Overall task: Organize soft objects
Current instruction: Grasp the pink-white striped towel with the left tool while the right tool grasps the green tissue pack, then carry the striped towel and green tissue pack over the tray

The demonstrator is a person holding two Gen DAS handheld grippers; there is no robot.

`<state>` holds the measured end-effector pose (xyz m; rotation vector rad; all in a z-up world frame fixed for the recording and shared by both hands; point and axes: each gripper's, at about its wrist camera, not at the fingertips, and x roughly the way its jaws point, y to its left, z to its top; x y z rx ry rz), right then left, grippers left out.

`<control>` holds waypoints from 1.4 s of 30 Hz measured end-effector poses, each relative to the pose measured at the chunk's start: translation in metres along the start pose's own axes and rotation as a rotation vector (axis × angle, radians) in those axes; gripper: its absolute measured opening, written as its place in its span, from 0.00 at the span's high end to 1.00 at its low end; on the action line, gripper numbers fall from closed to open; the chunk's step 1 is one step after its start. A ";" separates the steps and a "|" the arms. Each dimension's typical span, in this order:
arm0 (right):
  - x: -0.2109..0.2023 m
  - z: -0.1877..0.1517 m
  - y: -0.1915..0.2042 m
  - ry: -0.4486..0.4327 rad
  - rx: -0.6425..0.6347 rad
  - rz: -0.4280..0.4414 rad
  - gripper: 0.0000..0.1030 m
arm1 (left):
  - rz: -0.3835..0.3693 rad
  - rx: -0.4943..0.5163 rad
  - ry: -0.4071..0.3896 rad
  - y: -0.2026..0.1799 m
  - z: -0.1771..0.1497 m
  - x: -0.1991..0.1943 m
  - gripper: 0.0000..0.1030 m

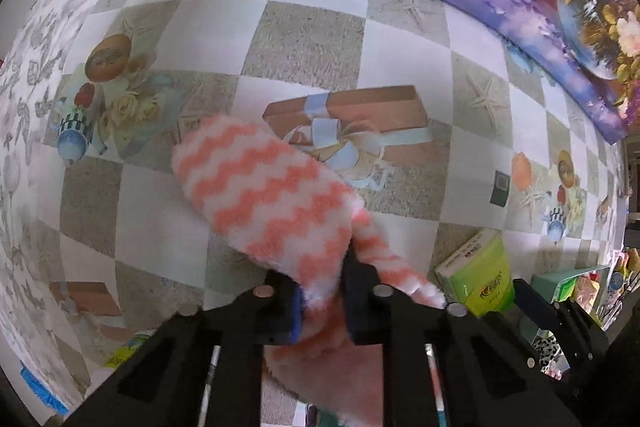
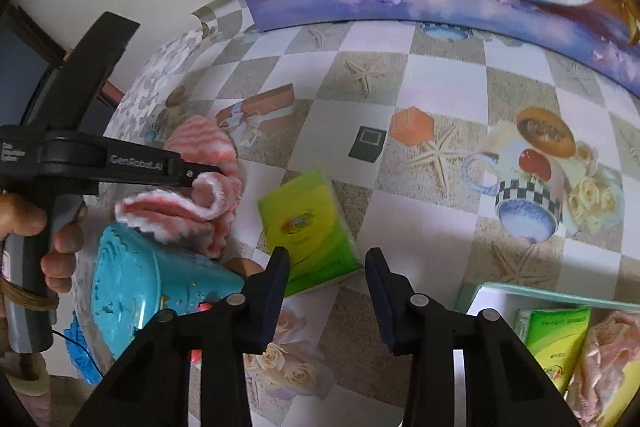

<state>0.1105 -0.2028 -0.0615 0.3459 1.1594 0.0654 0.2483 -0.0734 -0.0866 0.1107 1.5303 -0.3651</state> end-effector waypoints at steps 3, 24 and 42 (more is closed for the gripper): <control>0.000 0.001 0.004 0.000 -0.023 -0.015 0.54 | -0.028 -0.018 -0.012 0.018 -0.004 -0.004 0.88; 0.009 -0.003 0.014 -0.005 -0.119 -0.057 0.48 | -0.073 -0.086 -0.103 0.055 -0.021 -0.042 0.89; -0.140 -0.051 0.021 -0.186 -0.026 -0.104 0.49 | -0.183 0.005 -0.391 -0.022 -0.113 -0.179 0.89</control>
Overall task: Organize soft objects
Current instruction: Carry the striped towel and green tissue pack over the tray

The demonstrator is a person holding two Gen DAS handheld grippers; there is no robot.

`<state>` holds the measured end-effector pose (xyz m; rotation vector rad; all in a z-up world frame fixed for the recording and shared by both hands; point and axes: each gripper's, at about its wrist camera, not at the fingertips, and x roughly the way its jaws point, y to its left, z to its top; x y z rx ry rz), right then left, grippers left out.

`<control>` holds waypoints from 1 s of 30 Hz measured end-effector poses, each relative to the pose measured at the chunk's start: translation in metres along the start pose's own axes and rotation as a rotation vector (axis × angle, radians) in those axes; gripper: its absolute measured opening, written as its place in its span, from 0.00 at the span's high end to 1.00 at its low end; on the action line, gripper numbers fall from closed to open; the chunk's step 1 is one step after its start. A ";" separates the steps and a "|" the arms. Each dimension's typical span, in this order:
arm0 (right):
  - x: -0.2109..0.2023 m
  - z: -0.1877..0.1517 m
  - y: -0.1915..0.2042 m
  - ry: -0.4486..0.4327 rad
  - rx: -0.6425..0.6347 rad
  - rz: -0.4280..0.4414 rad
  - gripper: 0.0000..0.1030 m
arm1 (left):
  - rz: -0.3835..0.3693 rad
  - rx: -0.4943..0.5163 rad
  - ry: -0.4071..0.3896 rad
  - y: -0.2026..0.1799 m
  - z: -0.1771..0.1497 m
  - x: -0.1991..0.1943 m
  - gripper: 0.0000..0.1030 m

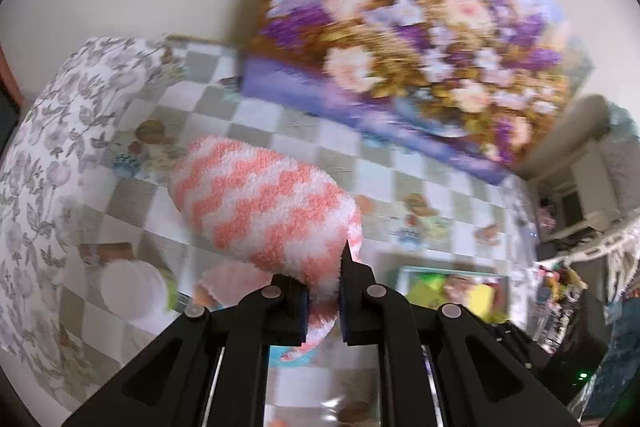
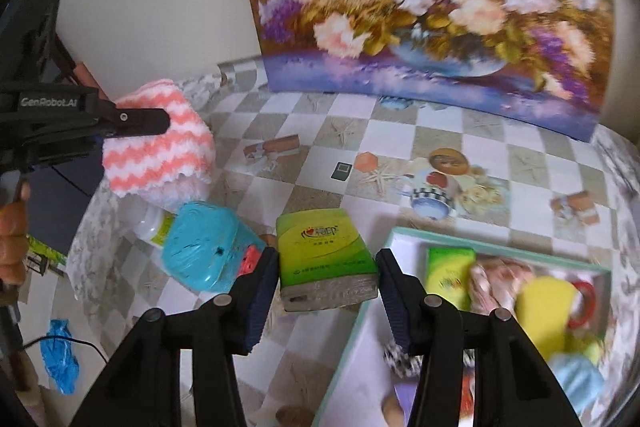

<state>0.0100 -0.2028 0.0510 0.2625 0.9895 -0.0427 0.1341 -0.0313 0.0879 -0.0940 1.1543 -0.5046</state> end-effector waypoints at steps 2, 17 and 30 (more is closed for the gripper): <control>-0.015 -0.007 -0.002 -0.022 0.013 -0.015 0.49 | -0.023 0.014 -0.026 -0.015 -0.009 -0.013 0.89; -0.101 -0.060 -0.048 -0.164 0.191 -0.076 0.49 | -0.180 0.062 -0.141 -0.096 -0.090 -0.051 0.89; -0.125 -0.093 -0.095 -0.166 0.313 -0.159 0.49 | -0.194 0.104 -0.093 -0.131 -0.137 -0.014 0.89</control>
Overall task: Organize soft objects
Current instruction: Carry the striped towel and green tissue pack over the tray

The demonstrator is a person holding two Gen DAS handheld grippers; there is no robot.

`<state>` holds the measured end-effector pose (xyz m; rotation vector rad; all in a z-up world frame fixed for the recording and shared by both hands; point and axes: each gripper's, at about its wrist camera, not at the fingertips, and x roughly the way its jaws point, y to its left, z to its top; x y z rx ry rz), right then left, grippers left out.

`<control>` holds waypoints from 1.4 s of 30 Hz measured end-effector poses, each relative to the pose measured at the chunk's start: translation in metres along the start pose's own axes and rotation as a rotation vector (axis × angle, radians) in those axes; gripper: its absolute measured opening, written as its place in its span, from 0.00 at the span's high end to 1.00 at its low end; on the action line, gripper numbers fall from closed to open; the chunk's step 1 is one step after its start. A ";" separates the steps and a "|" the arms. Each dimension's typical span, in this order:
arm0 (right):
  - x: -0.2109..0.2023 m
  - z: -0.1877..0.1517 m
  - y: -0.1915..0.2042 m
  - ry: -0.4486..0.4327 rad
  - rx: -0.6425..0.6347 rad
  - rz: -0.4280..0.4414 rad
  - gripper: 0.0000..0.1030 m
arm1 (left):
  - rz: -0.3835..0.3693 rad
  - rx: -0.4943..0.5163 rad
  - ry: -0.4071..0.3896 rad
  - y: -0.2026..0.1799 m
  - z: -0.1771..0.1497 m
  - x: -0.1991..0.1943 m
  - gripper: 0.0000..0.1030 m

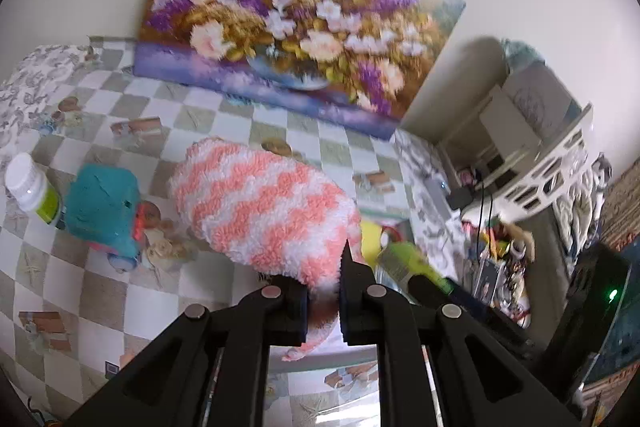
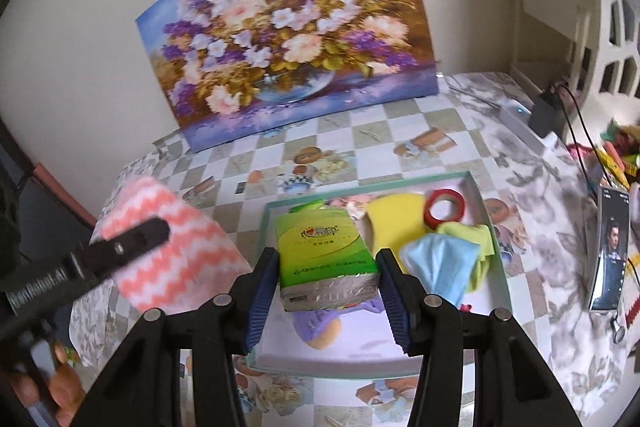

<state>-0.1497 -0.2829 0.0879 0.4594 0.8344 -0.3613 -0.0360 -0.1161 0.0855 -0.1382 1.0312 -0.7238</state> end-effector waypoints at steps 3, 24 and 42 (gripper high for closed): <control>0.003 0.000 -0.009 0.009 0.022 -0.010 0.49 | 0.005 0.015 0.028 -0.001 -0.007 0.014 0.89; 0.074 -0.015 -0.043 0.219 0.118 -0.114 0.49 | -0.019 -0.017 0.266 0.017 -0.031 0.101 0.88; 0.110 -0.028 -0.055 0.320 0.130 -0.152 0.48 | 0.102 -0.054 0.368 0.049 -0.046 0.150 0.87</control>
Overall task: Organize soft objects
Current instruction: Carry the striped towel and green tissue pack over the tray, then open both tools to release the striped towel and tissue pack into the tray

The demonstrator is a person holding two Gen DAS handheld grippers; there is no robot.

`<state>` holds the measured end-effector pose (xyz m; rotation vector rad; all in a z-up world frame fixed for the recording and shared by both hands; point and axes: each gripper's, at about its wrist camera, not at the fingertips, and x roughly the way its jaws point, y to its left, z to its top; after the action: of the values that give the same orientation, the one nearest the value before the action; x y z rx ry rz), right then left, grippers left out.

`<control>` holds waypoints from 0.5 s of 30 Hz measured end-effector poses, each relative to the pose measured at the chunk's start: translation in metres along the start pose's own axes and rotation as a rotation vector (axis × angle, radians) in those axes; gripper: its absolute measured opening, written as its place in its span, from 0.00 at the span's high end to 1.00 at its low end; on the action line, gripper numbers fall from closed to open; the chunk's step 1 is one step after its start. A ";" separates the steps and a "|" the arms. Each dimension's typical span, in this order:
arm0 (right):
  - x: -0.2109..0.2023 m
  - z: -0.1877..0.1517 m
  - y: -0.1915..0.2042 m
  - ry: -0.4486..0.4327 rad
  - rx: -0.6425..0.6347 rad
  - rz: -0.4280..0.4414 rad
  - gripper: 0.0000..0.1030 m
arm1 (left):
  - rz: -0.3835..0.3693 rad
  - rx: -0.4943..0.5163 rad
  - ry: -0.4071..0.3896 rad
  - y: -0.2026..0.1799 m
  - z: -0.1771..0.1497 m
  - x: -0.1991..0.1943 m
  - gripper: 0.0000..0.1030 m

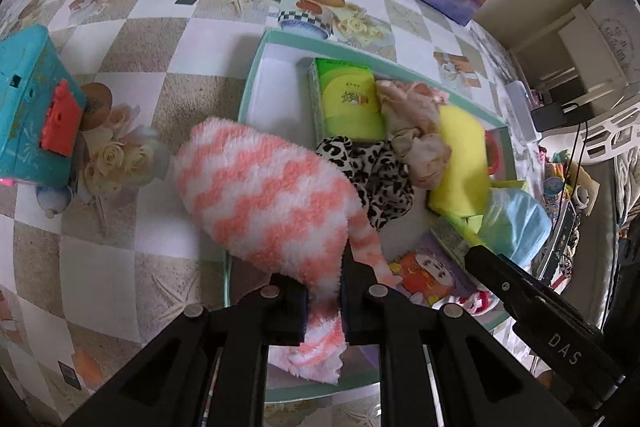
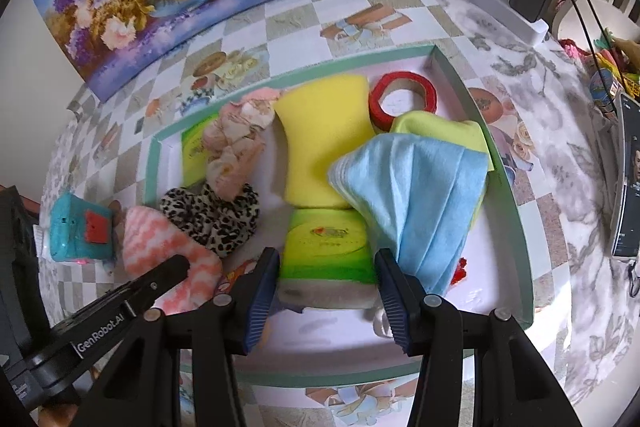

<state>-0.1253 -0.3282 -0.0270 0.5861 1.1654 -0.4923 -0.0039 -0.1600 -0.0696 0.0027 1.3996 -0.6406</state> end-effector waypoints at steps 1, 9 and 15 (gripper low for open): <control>0.002 0.000 0.000 0.006 0.002 0.000 0.48 | 0.001 -0.001 0.003 0.001 0.001 0.002 0.87; 0.012 -0.001 -0.001 0.031 0.000 -0.022 0.48 | -0.005 -0.013 0.012 0.005 0.003 0.010 0.87; 0.007 0.000 0.001 0.016 -0.009 -0.036 0.47 | 0.008 -0.003 0.013 0.001 0.004 0.005 0.79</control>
<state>-0.1224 -0.3276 -0.0334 0.5627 1.1943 -0.5136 0.0004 -0.1631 -0.0733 0.0099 1.4122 -0.6326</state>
